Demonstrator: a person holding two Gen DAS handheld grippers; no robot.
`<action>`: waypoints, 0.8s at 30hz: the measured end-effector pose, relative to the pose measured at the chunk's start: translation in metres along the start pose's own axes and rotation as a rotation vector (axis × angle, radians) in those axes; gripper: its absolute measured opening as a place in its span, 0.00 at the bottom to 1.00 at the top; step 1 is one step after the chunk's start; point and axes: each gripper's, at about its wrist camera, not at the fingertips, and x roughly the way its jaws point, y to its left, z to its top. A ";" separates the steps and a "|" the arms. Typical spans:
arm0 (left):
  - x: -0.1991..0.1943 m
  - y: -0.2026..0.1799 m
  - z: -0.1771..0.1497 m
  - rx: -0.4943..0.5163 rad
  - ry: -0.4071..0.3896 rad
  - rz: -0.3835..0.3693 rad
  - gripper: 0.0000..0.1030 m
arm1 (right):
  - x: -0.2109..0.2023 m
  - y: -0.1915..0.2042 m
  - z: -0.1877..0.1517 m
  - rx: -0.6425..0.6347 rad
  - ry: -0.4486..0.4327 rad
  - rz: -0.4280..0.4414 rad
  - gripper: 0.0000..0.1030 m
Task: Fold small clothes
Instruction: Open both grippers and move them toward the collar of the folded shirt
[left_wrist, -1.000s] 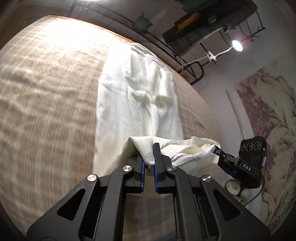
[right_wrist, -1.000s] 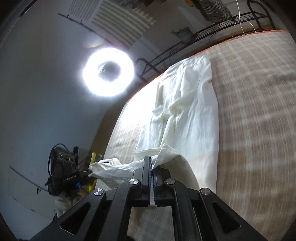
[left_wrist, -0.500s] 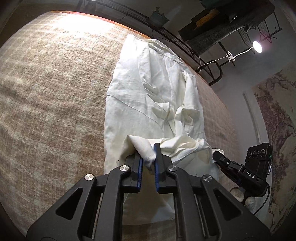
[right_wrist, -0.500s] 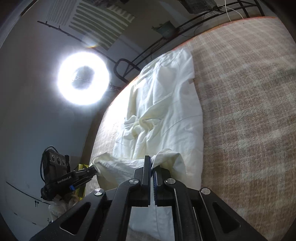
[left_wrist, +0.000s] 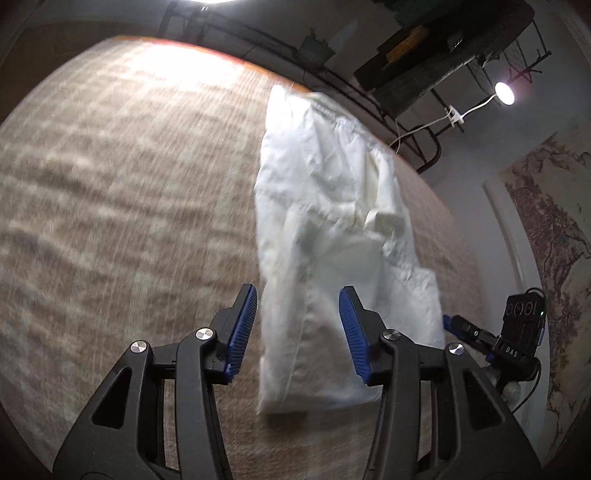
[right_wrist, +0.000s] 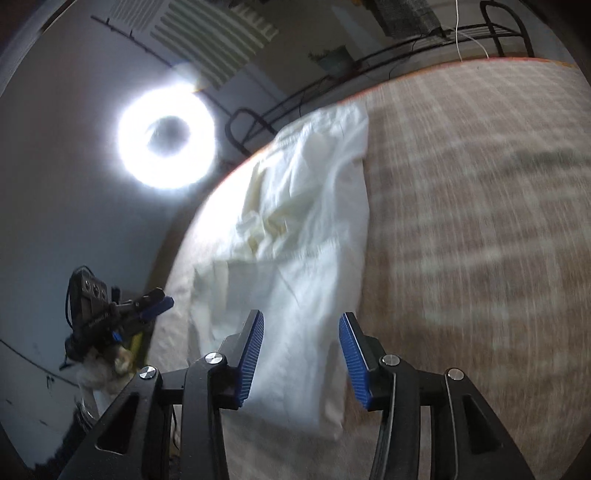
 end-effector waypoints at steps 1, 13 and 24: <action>0.005 0.002 -0.002 -0.002 0.011 0.006 0.46 | 0.003 0.000 -0.002 -0.009 0.015 -0.007 0.44; 0.027 -0.003 -0.009 0.107 0.019 0.165 0.01 | 0.010 0.014 0.000 -0.151 -0.044 -0.033 0.08; -0.002 -0.023 0.019 0.170 -0.080 0.183 0.01 | 0.012 0.015 0.005 -0.181 -0.029 -0.183 0.34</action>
